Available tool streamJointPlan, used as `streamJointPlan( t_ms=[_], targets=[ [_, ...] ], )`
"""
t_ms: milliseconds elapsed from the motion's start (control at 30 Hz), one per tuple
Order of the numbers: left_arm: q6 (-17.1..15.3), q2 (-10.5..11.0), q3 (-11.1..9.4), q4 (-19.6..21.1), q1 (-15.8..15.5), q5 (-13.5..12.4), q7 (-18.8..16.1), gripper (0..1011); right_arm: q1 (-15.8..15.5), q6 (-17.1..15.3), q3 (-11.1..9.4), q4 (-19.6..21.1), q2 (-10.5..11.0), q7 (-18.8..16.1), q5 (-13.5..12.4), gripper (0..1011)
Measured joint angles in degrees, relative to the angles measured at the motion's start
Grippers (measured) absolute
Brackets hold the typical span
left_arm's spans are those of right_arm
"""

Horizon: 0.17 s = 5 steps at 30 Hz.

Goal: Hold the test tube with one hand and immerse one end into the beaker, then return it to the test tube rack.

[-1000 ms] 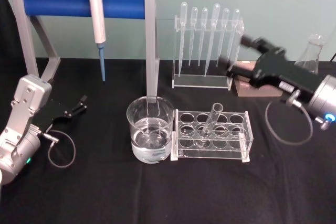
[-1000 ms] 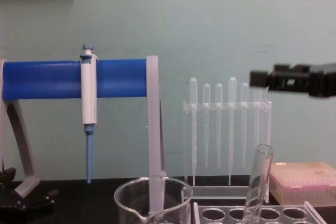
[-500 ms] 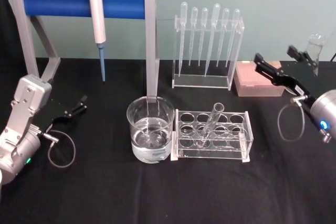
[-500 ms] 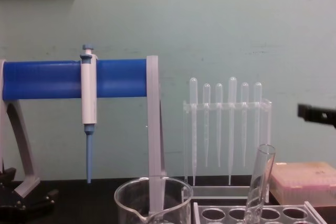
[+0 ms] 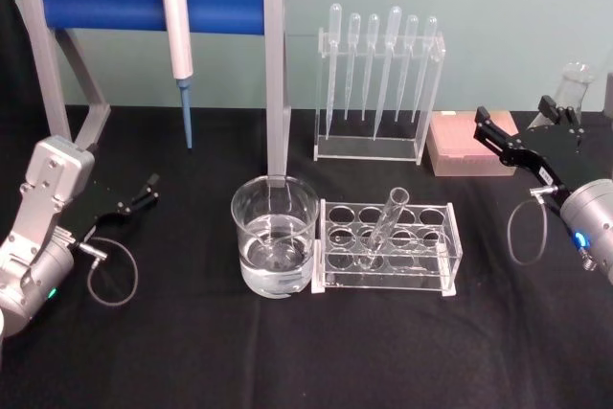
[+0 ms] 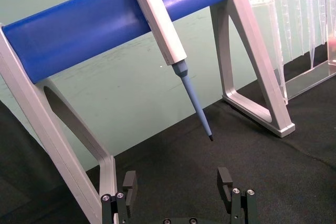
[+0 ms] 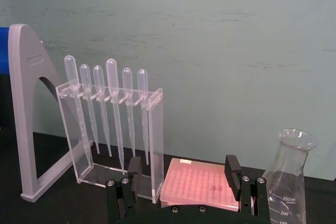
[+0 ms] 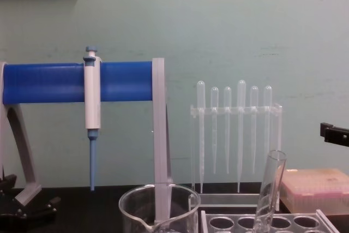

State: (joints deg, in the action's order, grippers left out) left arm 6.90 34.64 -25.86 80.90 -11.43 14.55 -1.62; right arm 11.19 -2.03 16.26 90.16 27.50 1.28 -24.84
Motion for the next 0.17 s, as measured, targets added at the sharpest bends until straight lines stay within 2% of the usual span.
streamJointPlan(
  t_ms=[167],
  targets=[
    [0.0, 0.0, 0.0, 0.0, 0.0, 0.0, 0.0, 1000, 0.0, -0.1, 0.0, 0.1, 0.1, 0.0, -0.2, 1000]
  ],
)
